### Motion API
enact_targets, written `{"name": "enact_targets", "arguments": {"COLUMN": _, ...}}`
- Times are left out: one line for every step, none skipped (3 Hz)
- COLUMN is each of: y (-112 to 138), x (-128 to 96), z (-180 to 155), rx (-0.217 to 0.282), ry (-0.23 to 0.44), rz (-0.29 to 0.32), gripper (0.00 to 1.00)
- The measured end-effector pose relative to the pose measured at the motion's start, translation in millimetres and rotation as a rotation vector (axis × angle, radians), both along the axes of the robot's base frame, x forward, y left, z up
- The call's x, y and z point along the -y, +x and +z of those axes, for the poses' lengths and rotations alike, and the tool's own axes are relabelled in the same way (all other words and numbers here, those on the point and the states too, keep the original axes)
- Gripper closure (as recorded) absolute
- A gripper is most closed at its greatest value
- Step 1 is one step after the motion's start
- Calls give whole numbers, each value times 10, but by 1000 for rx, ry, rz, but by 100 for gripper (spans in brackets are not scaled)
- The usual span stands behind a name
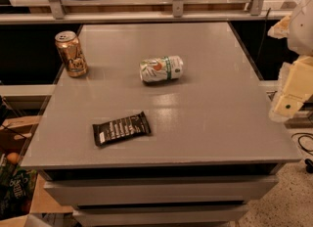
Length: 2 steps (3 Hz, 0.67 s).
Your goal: Pick 7up can
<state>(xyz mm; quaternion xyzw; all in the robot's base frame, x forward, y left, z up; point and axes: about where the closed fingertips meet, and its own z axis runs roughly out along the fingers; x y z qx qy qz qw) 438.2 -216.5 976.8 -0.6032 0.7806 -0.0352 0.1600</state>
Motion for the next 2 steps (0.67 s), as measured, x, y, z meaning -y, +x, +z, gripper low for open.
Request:
{"name": "enact_targets", "arguments": {"y": 29, "x": -19, "z": 16, "rx": 2, "ry": 3, "rz": 0, "gripper": 0}}
{"name": "enact_targets", "arguments": {"y": 199, "x": -151, "z": -16, "rx": -13, "ry": -10, "rz": 60, "gripper": 0}}
